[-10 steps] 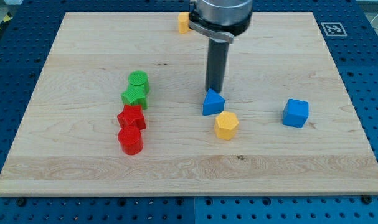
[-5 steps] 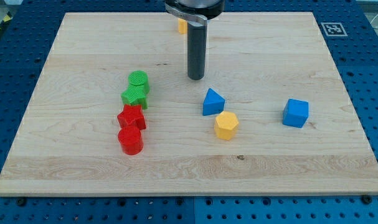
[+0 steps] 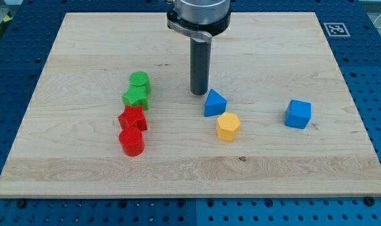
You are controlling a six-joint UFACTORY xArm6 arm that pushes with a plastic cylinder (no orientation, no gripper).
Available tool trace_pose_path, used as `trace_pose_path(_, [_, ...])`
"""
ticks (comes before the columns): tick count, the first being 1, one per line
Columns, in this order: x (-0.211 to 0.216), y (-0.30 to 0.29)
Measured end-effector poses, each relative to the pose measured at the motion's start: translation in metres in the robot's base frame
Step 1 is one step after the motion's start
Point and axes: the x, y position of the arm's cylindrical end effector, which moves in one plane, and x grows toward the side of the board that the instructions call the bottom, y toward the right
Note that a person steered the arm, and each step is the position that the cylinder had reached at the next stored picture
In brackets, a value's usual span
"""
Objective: Slide the blue triangle closer to yellow hexagon
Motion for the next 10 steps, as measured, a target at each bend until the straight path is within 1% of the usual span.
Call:
trace_pose_path(4, [0.012, 0.007])
trace_pose_path(8, [0.013, 0.013])
trace_pose_path(10, [0.042, 0.013])
